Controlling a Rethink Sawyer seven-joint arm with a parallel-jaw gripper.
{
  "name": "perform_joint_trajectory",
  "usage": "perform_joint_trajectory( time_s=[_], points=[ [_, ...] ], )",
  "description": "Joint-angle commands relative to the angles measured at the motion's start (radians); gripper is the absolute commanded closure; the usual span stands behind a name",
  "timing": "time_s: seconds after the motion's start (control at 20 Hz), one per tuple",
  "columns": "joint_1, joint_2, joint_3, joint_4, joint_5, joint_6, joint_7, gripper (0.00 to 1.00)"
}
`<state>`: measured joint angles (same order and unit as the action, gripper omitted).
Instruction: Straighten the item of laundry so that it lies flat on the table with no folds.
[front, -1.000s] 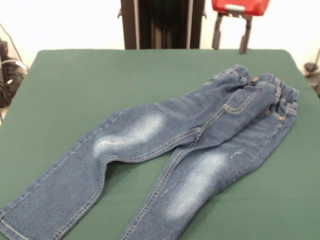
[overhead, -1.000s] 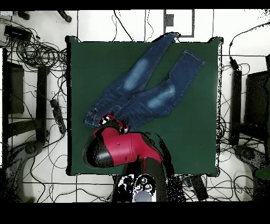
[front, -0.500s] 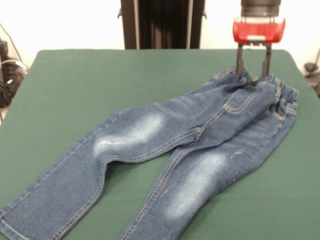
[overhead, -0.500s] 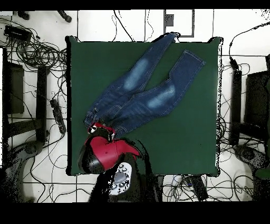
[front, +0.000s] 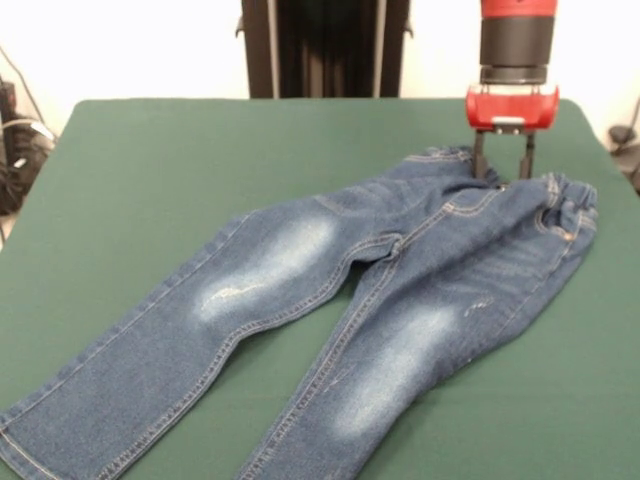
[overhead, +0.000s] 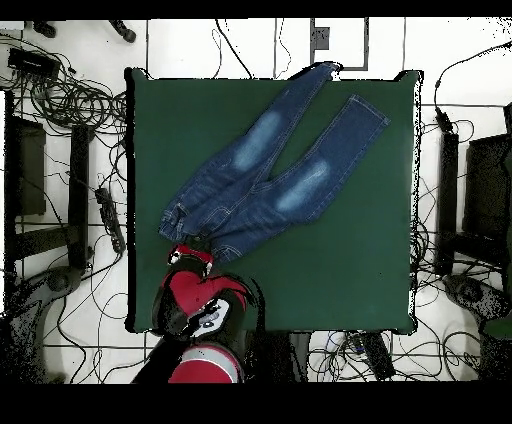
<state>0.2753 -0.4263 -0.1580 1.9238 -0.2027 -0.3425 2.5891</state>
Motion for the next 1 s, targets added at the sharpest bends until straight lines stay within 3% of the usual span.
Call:
perform_joint_trajectory(
  time_s=[0.05, 1.0],
  points=[
    [0.013, 0.134, 0.042, 0.059, 0.069, 0.057, 0.122, 0.00],
    [-0.163, -0.266, 0.113, 0.354, -0.066, 0.267, 0.051, 0.00]
  ],
)
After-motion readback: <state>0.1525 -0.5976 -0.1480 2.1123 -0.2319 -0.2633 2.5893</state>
